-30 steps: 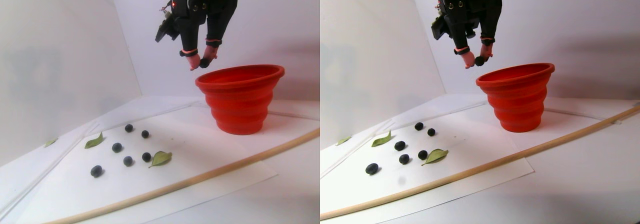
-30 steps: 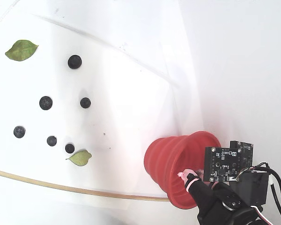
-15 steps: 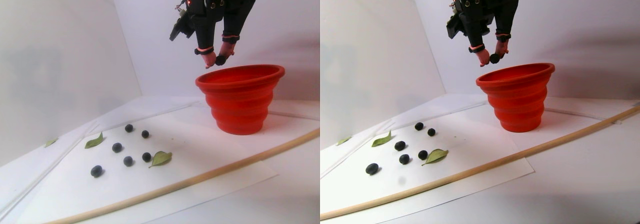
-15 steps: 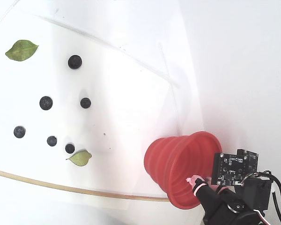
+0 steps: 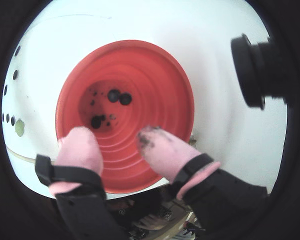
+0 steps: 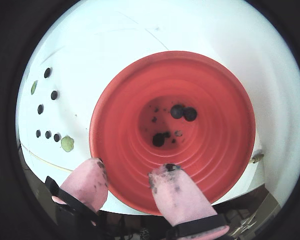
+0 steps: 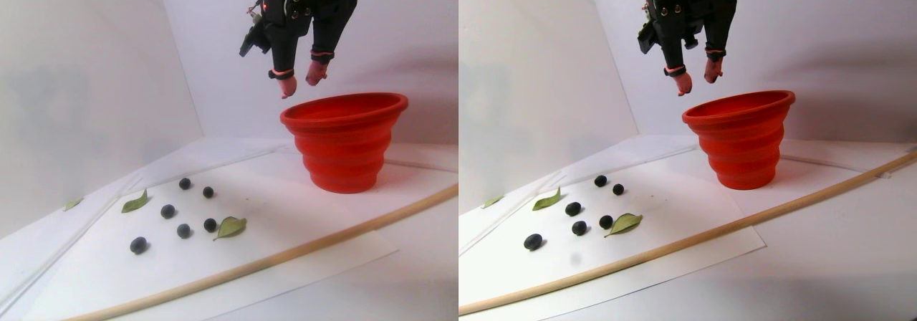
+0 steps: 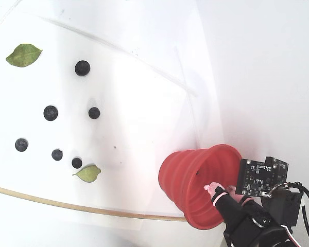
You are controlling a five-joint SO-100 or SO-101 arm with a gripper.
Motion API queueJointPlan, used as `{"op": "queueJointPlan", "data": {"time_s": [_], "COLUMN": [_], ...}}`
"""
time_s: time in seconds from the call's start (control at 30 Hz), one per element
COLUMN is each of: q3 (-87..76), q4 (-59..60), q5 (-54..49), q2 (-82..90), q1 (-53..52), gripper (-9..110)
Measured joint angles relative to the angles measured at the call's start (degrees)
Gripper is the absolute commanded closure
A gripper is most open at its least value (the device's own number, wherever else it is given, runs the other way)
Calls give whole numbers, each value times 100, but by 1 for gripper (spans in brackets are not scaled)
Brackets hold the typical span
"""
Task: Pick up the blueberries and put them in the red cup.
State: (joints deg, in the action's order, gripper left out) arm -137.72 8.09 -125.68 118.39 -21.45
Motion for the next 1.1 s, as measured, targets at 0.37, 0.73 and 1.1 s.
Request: {"op": "queueJointPlan", "data": {"time_s": [0.37, 0.73, 1.1], "q3": [-26, -334, -457], "q4": [-53, -290, -870], "q5": [255, 439, 598], "q2": [0, 9, -475], "q1": [554, 1090, 1336], "gripper": [85, 86, 86]}}
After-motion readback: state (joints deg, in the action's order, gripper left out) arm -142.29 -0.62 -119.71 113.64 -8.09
